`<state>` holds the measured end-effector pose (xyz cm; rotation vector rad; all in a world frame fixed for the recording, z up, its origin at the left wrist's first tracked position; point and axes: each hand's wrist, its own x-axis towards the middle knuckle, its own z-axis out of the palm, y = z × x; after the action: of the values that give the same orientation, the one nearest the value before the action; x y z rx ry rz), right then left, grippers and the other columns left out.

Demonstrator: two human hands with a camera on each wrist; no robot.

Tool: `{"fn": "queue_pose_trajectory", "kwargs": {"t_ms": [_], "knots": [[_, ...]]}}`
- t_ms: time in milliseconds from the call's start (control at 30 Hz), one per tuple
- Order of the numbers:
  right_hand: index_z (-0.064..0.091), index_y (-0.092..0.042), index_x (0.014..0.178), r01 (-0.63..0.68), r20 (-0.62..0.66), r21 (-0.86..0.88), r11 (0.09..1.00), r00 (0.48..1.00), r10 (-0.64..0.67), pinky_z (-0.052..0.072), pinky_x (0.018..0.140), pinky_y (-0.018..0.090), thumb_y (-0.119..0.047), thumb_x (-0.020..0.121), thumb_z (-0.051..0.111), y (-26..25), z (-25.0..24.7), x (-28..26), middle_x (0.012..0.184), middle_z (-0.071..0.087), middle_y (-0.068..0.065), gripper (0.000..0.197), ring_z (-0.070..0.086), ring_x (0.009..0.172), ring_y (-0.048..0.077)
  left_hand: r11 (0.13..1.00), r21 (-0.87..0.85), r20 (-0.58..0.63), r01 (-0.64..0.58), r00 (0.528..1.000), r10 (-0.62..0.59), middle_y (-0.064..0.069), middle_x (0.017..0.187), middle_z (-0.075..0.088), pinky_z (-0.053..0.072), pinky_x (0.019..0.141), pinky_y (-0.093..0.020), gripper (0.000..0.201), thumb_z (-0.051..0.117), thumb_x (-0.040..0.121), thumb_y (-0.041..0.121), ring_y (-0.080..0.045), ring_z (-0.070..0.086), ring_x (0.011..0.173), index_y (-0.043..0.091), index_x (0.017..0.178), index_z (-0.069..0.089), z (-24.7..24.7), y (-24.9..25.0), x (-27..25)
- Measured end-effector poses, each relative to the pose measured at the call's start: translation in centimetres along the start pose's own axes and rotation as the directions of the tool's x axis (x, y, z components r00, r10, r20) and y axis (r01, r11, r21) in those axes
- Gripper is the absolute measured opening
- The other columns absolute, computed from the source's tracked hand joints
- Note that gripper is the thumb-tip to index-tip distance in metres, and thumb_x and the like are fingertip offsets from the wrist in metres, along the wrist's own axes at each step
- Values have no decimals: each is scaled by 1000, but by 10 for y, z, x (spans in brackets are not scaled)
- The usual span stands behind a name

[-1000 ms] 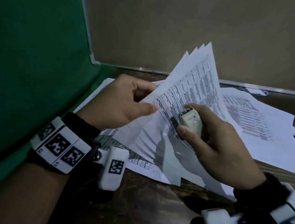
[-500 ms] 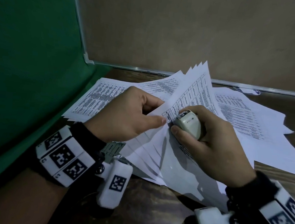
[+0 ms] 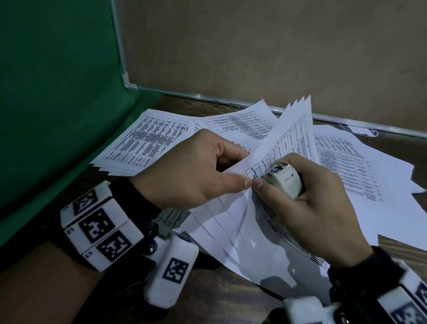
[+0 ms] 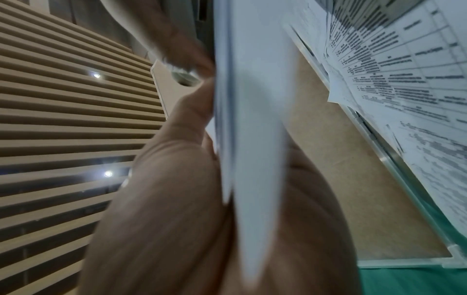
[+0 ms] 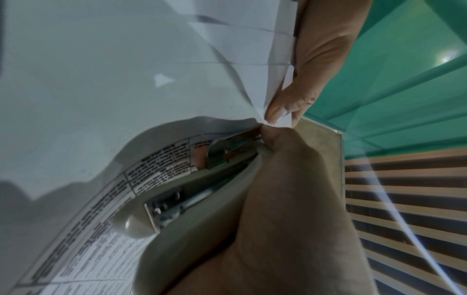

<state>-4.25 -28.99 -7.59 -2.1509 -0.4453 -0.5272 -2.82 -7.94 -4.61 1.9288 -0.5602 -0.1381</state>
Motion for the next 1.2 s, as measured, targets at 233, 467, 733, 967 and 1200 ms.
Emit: {"fn": "queue_pose_trajectory", "kwargs": {"t_ms": [233,467,733,967,1200], "knots": [[64,-20,78,54,-20,14,998,998,-53,48,55,36,-34,84,82,-2,-1,-1,66,64,-3,24,59,60,14,991,-126,-4,53,999,-54,-9,89,81,59,73,-29,10,77,88,3,-18,75,79,12,91,80,0,-3,2],[63,-19,78,80,-26,11,997,996,-80,45,52,29,-37,83,82,-3,1,-1,64,62,-4,27,57,58,13,970,-214,-63,111,990,-127,-14,85,79,60,78,-31,14,79,82,-4,-23,72,77,9,84,81,2,-6,5],[63,-19,79,77,-6,-20,997,997,-77,45,54,27,-35,84,81,-5,2,-1,65,63,-4,25,58,60,16,995,-73,-147,61,987,-71,7,69,76,56,59,-25,55,82,80,-5,-15,73,63,27,122,65,2,5,-3],[60,-11,78,20,40,219,975,999,-29,41,45,23,-31,90,77,-8,-2,-2,57,63,9,30,53,41,13,975,220,-192,8,981,35,13,67,64,40,53,-20,55,78,82,0,-7,44,51,36,120,63,-11,-4,-1],[57,-5,79,-56,64,226,973,997,42,41,44,21,-21,95,73,-8,-10,-9,57,65,12,28,54,39,12,949,278,-227,146,970,-82,14,60,68,39,60,-14,28,81,82,11,6,53,56,32,101,80,-15,-23,5]]}}
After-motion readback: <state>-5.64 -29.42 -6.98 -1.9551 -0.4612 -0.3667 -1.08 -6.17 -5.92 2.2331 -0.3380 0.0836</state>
